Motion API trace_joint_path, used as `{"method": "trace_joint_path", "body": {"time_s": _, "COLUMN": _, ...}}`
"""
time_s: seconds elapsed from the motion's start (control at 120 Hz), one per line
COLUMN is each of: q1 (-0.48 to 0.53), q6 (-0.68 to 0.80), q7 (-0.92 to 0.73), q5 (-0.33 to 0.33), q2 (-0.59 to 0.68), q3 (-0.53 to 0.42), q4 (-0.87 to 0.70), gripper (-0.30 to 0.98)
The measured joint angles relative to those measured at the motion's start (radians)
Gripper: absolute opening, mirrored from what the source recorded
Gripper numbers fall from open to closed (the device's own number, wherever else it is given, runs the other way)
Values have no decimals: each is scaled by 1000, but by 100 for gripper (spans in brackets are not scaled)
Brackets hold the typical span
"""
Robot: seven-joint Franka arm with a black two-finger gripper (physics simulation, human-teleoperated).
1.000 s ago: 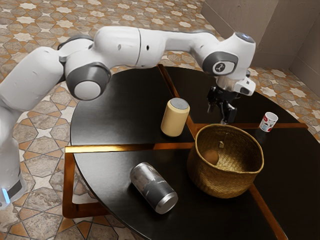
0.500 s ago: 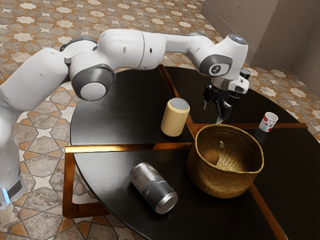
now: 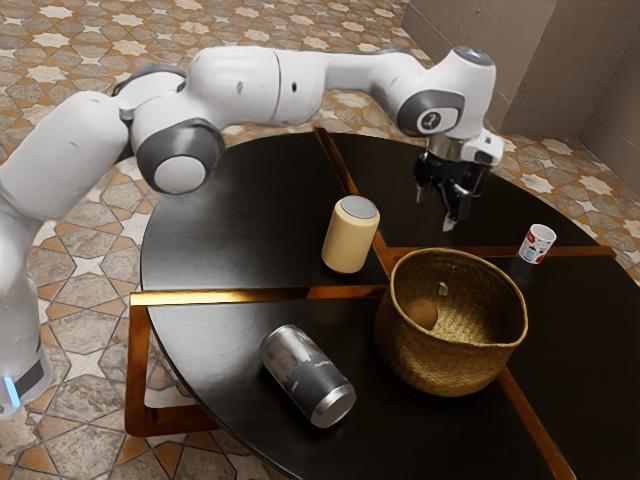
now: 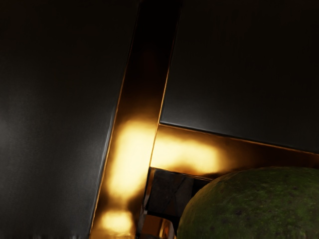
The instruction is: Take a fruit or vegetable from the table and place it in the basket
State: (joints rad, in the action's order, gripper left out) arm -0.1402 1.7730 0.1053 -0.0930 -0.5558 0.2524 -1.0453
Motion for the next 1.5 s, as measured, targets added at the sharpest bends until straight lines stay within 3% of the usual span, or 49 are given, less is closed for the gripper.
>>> {"method": "trace_joint_path", "body": {"time_s": 0.083, "q1": -12, "q6": -82, "q7": -1, "q5": 72, "q2": 69, "q3": 3, "q4": -4, "gripper": 69}}
{"method": "trace_joint_path", "body": {"time_s": 0.183, "q1": 17, "q6": -149, "q7": 5, "q5": 107, "q2": 94, "q3": 3, "q4": -3, "gripper": 69}}
{"method": "trace_joint_path", "body": {"time_s": 0.417, "q1": 121, "q6": -250, "q7": 147, "q5": -23, "q2": 123, "q3": 1, "q4": -3, "gripper": 69}}
{"method": "trace_joint_path", "body": {"time_s": 0.5, "q1": 126, "q6": -244, "q7": 14, "q5": -3, "q2": 131, "q3": -23, "q4": -4, "gripper": 69}}
{"method": "trace_joint_path", "body": {"time_s": 0.567, "q1": 165, "q6": -257, "q7": -121, "q5": -33, "q2": 127, "q3": -52, "q4": -15, "gripper": 69}}
{"method": "trace_joint_path", "body": {"time_s": 0.692, "q1": 67, "q6": -267, "q7": -369, "q5": 124, "q2": 125, "q3": -150, "q4": -17, "gripper": 68}}
{"method": "trace_joint_path", "body": {"time_s": 0.858, "q1": 79, "q6": -158, "q7": -628, "q5": 199, "q2": 108, "q3": -160, "q4": -19, "gripper": 68}}
{"method": "trace_joint_path", "body": {"time_s": 1.192, "q1": 187, "q6": 104, "q7": -981, "q5": 223, "q2": 29, "q3": -163, "q4": -15, "gripper": 69}}
{"method": "trace_joint_path", "body": {"time_s": 1.5, "q1": 188, "q6": 209, "q7": -1158, "q5": 194, "q2": -28, "q3": -245, "q4": -17, "gripper": 69}}
